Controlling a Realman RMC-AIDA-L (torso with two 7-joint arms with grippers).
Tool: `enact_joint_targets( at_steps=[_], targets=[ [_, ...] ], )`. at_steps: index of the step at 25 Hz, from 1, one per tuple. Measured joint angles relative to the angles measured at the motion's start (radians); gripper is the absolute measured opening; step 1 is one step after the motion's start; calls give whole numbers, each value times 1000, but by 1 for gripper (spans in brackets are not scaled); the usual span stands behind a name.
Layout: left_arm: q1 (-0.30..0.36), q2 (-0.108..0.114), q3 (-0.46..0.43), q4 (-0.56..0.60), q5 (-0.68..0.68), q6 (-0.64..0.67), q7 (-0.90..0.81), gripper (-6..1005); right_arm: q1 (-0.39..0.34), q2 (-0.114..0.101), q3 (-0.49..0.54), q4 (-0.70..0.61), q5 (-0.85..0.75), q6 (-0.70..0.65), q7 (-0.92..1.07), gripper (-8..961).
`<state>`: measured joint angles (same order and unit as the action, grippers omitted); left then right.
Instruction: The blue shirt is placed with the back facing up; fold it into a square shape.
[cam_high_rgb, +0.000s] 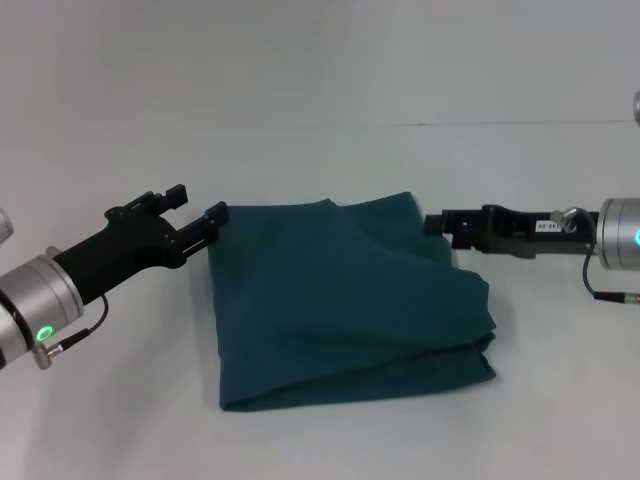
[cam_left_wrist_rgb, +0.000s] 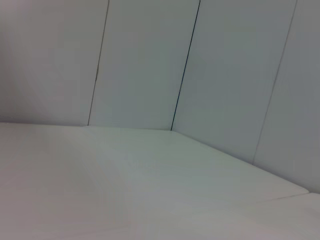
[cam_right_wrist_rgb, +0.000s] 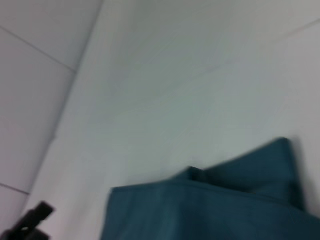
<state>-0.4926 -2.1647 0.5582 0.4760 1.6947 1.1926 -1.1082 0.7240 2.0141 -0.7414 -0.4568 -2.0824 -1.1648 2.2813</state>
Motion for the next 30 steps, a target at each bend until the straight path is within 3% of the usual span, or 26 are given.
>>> enact_joint_targets(
  at_steps=[6,11,22,30],
  targets=[
    [0,1,-1,0,0,23,0,690,0,0,-3,-6,75,-59,-117,688],
    [6,2,-1,3,3,46,2,691,3,6,-9,2,77,-81,-197,530],
    [32,6,6,22,20,72,4,691,19,60,-88,5,74,-75,-360,36],
    [44,7,3,26,36,101,1,691,48,73,-183,48,73,58,-360,3]
  ],
)
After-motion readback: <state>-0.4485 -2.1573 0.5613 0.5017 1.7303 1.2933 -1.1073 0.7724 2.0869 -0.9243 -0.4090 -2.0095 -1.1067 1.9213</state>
